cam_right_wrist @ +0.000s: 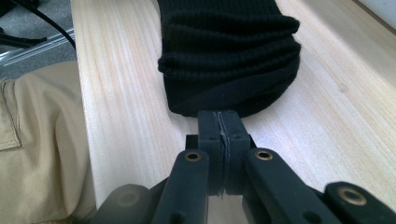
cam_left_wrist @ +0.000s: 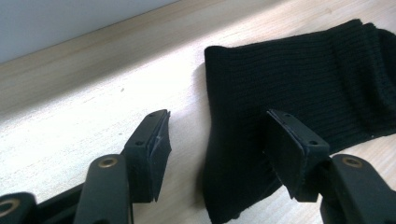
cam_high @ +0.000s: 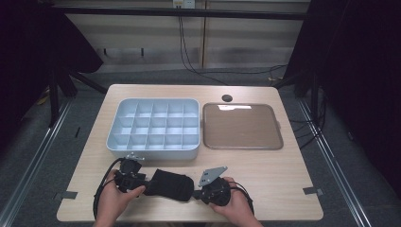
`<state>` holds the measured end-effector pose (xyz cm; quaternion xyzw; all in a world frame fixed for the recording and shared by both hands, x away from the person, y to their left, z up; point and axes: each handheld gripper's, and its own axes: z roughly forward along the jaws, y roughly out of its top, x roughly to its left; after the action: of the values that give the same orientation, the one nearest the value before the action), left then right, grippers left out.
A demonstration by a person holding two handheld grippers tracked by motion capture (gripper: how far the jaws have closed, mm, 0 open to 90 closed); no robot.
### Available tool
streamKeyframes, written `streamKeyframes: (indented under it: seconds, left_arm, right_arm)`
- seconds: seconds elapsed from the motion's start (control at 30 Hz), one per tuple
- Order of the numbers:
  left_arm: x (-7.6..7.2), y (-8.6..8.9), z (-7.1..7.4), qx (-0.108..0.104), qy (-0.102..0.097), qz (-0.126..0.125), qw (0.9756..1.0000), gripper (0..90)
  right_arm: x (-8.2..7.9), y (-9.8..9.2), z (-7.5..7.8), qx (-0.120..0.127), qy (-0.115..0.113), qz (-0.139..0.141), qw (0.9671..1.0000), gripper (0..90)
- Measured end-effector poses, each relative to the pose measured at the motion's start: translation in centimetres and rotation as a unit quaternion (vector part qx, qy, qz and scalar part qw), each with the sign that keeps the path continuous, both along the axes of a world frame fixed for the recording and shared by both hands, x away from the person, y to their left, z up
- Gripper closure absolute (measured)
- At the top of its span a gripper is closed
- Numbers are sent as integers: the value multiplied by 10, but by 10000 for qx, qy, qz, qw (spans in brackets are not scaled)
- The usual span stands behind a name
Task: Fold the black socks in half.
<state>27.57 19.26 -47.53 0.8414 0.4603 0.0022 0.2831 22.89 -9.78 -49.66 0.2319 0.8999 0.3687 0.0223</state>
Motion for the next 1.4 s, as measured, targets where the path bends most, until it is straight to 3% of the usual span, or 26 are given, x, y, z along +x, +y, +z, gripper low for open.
streamKeyframes:
  seconds: [0.6, 1.03, 1.2, 1.27, 1.4]
  left_arm:
    - [-2, -4, -3, 203, -168, -92, 9996, 438]
    - [-4, -8, -3, 189, -159, -216, 9995, 599]
    - [-4, -10, -2, 133, -70, -239, 9996, 674]
    - [-3, -9, -3, 40, 57, -185, 9998, 716]
    - [-3, -13, 0, 186, 63, -226, 9996, 781]
  right_arm:
    - [0, 1, 0, 1, -20, 8, 10000, 892]
    - [0, 2, 0, 8, -13, 0, 10000, 891]
    - [0, 2, 0, 3, -13, 3, 10000, 891]
    - [0, 2, 0, 8, -13, 5, 10000, 891]
    - [0, 2, 0, 22, -10, 14, 10000, 891]
